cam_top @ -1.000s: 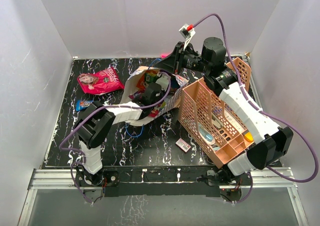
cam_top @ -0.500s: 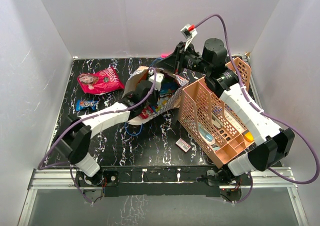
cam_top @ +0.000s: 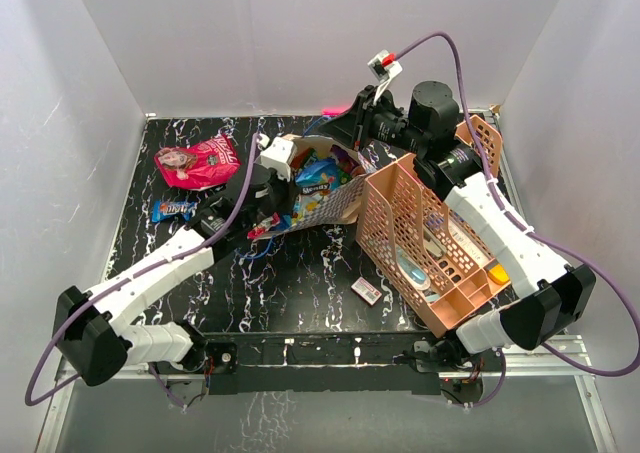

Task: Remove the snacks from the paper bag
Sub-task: Take out the snack from the paper bag.

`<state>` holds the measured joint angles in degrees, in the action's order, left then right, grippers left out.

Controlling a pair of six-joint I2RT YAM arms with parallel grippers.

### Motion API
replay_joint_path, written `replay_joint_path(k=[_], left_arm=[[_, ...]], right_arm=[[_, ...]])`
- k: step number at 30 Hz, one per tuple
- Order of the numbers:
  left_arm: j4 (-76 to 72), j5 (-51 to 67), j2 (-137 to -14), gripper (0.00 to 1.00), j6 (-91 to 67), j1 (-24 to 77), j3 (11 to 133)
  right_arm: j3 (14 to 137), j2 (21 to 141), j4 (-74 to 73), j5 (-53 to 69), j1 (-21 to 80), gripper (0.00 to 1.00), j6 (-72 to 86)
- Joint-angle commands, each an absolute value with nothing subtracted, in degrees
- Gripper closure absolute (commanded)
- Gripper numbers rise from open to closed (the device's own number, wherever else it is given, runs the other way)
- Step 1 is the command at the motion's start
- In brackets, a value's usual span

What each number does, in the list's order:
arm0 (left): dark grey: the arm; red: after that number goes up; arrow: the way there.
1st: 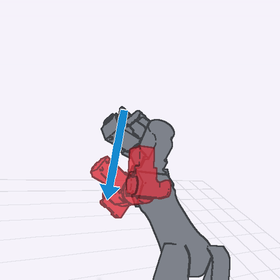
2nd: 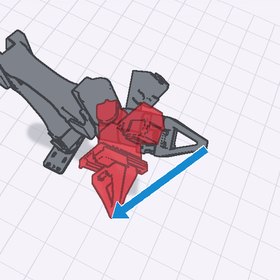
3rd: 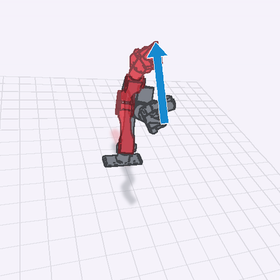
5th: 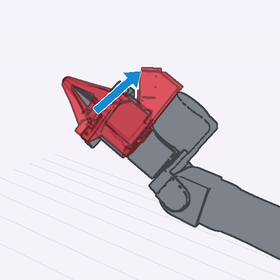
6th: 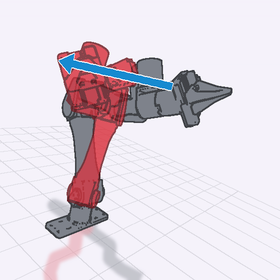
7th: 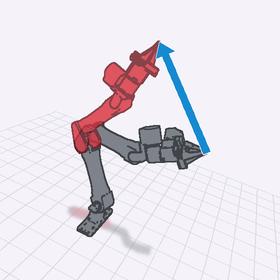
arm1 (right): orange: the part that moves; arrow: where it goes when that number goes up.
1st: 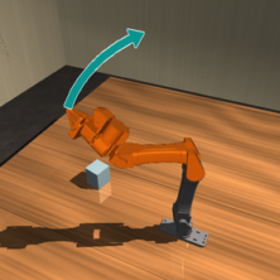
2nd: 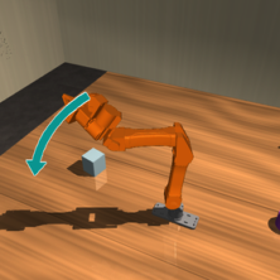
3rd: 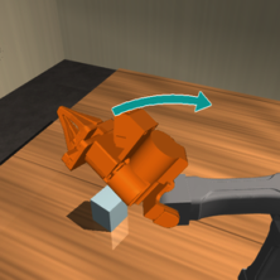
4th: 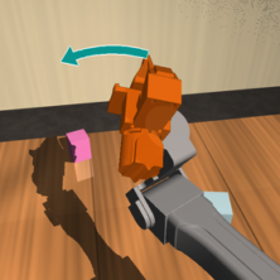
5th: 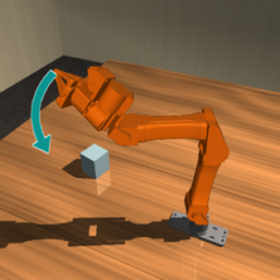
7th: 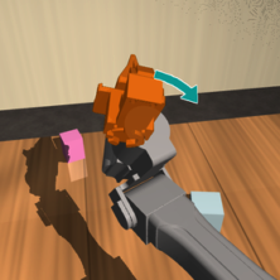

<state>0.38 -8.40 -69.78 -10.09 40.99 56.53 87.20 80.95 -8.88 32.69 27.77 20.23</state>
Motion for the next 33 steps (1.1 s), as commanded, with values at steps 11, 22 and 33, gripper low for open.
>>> replay_joint_path(k=[11,22,33], left_arm=[[-9.12,-13.12,-59.54,1.0,-4.81,40.78,66.54],[-16.67,-10.84,-65.04,1.0,-4.93,40.78,69.12],[-12.06,-2.88,-51.96,1.0,-0.48,40.78,71.27]], right_arm=[[86.75,78.49,-6.68,28.2,28.21,0.92,19.38],[87.0,78.03,-6.42,27.63,28.19,0.92,20.08],[85.08,76.59,-6.72,17.23,28.21,0.92,20.27]])
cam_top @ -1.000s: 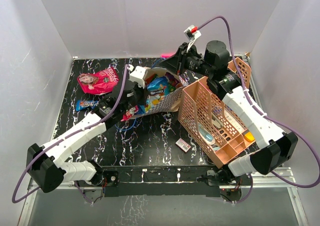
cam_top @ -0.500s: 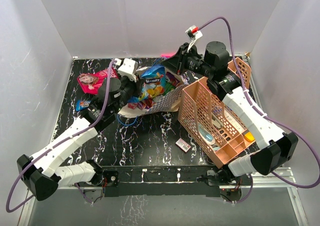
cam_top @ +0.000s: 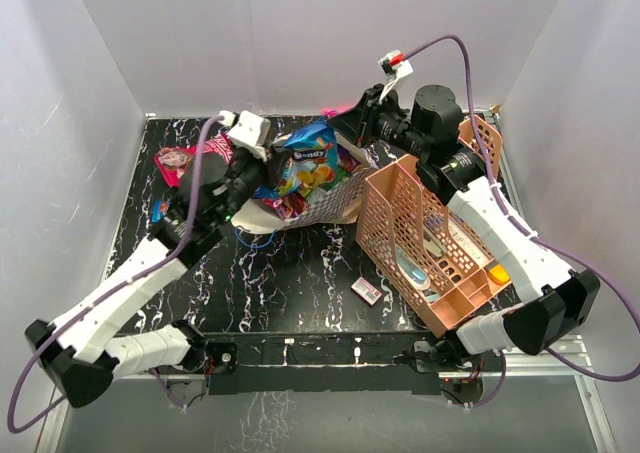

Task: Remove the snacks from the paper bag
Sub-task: Take out the snack from the paper bag.

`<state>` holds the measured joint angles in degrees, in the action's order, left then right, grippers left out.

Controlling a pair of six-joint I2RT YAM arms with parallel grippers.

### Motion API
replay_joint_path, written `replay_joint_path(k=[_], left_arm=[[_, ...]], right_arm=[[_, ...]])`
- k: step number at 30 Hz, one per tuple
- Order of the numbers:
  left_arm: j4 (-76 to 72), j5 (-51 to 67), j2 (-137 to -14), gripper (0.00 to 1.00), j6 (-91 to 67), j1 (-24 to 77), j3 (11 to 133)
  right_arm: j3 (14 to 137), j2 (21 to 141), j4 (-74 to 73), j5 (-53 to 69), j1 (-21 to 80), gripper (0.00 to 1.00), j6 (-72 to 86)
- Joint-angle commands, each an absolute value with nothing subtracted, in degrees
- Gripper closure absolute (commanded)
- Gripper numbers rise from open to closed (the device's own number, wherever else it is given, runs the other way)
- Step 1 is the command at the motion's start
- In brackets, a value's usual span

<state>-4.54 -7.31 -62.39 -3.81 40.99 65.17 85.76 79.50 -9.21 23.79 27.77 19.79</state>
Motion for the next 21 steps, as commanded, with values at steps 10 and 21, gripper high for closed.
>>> replay_joint_path(k=[10,21], left_arm=[[-5.46,-13.77,-45.67,1.0,9.5,40.74,72.73],[-18.19,-58.39,-53.47,1.0,28.11,40.78,69.4]], right_arm=[[82.55,74.02,-6.5,5.33,28.21,0.92,21.06],[81.11,70.95,-6.97,-1.74,28.21,0.92,19.61]])
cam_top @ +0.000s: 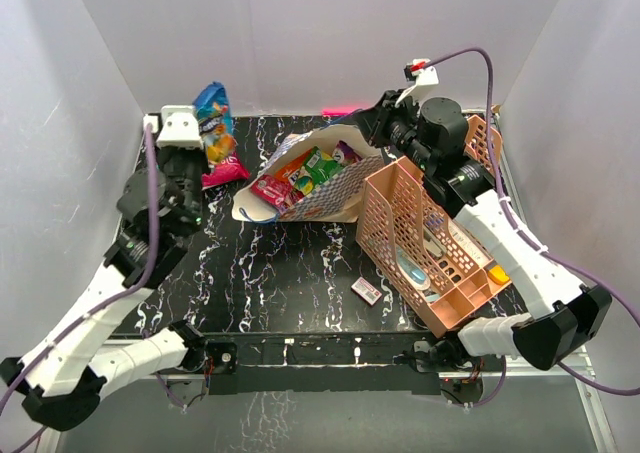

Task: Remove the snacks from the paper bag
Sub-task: Take out the snack from the paper bag, then place the snack at the center of the board.

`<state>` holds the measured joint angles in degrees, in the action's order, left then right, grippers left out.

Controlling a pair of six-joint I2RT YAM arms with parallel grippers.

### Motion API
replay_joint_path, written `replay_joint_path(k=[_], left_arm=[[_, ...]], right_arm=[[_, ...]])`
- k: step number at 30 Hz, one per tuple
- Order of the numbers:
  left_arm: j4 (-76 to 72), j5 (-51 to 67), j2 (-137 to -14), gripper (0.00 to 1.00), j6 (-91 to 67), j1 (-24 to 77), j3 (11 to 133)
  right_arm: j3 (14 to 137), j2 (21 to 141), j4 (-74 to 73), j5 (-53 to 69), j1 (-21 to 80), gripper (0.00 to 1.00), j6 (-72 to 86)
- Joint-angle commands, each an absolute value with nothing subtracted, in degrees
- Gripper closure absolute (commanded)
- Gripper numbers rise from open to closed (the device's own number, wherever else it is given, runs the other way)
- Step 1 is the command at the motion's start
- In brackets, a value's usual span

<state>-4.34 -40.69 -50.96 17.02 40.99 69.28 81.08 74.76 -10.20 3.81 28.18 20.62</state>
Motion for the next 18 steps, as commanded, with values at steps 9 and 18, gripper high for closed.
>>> replay_joint_path(k=[9,18], left_arm=[[1.78,-55.22,-60.71,1.0,0.88,24.12,64.83],[23.92,-46.71,-59.04,1.0,-34.49,17.94,60.44]], right_arm=[[79.81,68.85,-6.83,-4.09,28.21,0.93,18.46],[79.96,68.6,-7.2,-4.17,28.2,0.92,16.95]])
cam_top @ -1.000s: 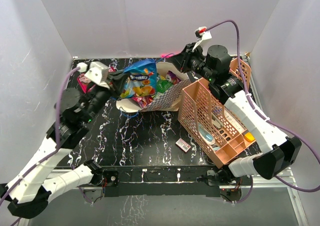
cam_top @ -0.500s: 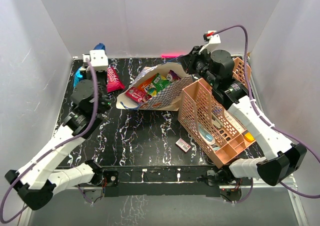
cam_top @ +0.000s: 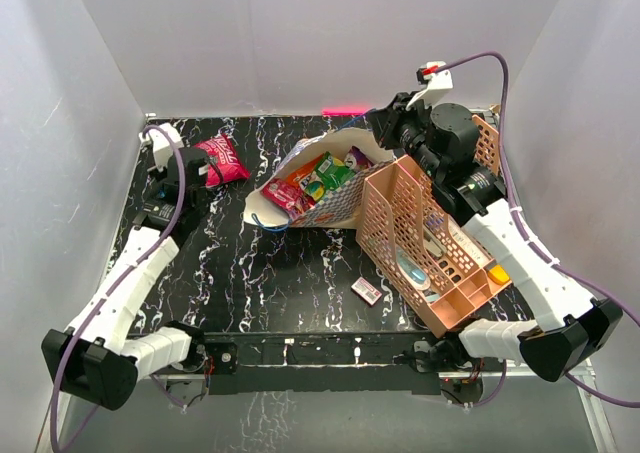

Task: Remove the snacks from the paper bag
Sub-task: Place the snack at the center of the board.

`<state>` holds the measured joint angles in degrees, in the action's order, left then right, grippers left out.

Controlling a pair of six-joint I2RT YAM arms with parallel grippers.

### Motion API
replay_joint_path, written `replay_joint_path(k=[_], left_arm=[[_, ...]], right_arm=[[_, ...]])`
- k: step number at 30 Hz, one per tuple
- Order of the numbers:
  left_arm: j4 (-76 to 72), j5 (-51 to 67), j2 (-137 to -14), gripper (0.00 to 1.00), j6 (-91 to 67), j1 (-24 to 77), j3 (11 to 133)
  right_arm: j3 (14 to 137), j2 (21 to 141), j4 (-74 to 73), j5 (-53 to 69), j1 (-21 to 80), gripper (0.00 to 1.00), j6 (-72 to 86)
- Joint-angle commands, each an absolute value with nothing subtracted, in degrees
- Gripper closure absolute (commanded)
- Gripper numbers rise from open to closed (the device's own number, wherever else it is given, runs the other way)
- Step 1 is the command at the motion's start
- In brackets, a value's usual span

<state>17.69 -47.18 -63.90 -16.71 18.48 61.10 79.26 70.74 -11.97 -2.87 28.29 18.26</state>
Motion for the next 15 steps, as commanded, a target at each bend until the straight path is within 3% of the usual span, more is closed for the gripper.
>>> replay_joint_path(k=[1,12,13,15], left_arm=[[25.53,-47.66,-58.91,1.0,-35.91,17.16,59.8],[29.19,-43.65,-59.13,0.97,-42.88,8.58,49.44],[31.08,-44.18,-59.82,0.85,-44.77,7.82,49.25],[35.51,-46.37,-61.36,0.48,-48.94,7.05,50.21]], right_arm=[[80.11,68.69,-7.21,-4.03,28.21,0.92,16.75],[81.1,70.23,-6.76,0.39,28.21,0.92,15.82],[81.38,70.49,-6.77,2.5,28.21,0.92,15.78],[81.54,70.81,-6.39,9.02,28.21,0.92,15.35]])
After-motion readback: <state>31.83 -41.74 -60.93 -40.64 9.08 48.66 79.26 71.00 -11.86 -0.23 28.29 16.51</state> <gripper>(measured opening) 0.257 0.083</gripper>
